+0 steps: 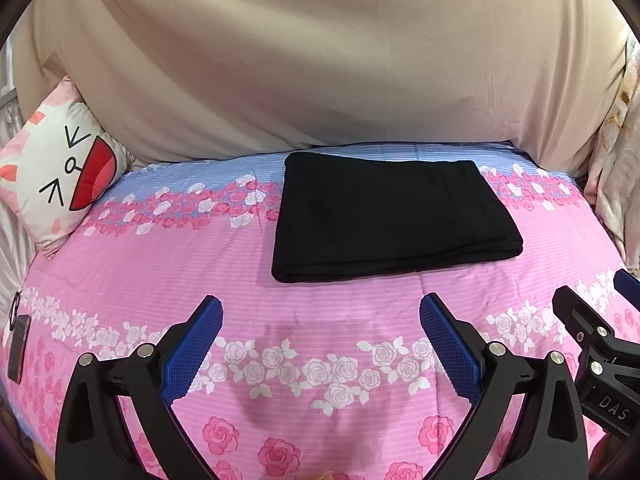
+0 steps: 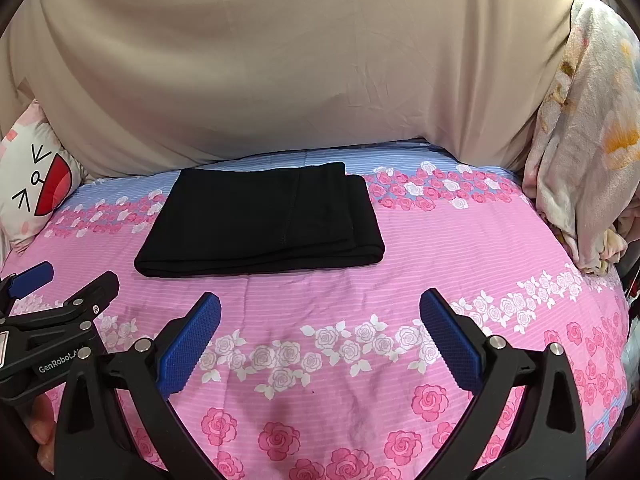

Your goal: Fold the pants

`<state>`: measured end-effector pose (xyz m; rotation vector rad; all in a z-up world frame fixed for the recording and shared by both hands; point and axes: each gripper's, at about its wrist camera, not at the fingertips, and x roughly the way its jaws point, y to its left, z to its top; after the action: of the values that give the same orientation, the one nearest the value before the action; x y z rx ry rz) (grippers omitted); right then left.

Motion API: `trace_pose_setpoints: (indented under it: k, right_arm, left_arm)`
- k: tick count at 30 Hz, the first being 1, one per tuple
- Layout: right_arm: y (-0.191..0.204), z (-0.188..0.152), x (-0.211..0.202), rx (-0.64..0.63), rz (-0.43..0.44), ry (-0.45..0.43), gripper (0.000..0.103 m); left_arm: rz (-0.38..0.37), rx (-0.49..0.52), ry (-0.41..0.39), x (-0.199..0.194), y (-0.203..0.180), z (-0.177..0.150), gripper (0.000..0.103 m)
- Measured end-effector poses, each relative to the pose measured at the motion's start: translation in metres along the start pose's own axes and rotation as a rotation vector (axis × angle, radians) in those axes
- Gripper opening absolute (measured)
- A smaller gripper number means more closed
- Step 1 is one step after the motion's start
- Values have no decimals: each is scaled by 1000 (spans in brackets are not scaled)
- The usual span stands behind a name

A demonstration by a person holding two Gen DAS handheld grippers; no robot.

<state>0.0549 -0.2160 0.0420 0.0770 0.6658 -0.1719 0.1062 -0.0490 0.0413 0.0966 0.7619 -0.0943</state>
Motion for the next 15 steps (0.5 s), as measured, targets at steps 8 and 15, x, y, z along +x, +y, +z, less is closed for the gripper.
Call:
trace_pose_setpoints:
  k: [8, 15]
  right_arm:
    - [-1, -1, 4, -3, 0, 8, 98]
    - [0, -2, 5, -6, 0, 11, 98]
  left_arm:
    - [-1, 5, 5, 2, -1, -2, 97]
    - [4, 8, 4, 3, -1, -1, 97]
